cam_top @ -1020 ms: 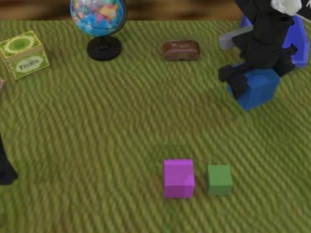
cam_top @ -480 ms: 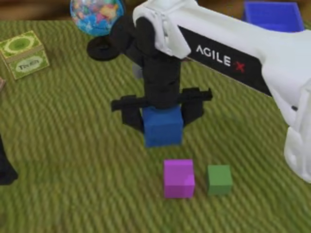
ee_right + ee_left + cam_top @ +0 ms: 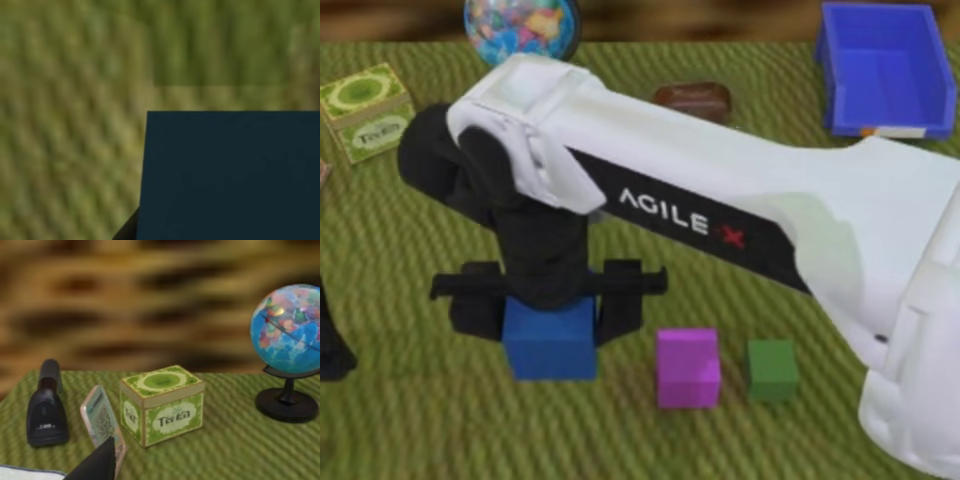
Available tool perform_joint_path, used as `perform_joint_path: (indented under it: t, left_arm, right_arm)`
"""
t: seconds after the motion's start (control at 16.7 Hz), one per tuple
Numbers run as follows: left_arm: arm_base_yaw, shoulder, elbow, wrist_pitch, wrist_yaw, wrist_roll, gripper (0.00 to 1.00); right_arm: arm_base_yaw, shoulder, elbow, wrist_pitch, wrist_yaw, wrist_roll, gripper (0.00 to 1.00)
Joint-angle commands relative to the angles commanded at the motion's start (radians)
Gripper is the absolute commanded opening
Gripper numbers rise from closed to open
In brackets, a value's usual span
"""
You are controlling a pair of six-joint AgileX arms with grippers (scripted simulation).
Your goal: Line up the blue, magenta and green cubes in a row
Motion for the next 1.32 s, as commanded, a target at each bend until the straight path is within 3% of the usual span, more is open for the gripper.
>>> perform_joint_path:
  t: [0.36,0.78,1.08,1.32]
  left_arm:
    - [0.0,0.0,0.0,0.0,0.0,0.0,1.0]
    - [0.0,0.0,0.0,0.0,0.0,0.0,1.0]
    - [0.0,0.0,0.0,0.0,0.0,0.0,1.0]
    - [0.0,0.0,0.0,0.0,0.0,0.0,1.0]
  right_arm:
    - [-0.002,0.0,-0.019,0.019,-0.001,-0.001,0.0]
    - [0.002,0.013,-0.238,0.253,0.0,0.003,0.0]
    - [0.003,0.015,-0.25,0.265,0.0,0.003,0.0]
    - [0.003,0.015,-0.25,0.265,0.0,0.003,0.3]
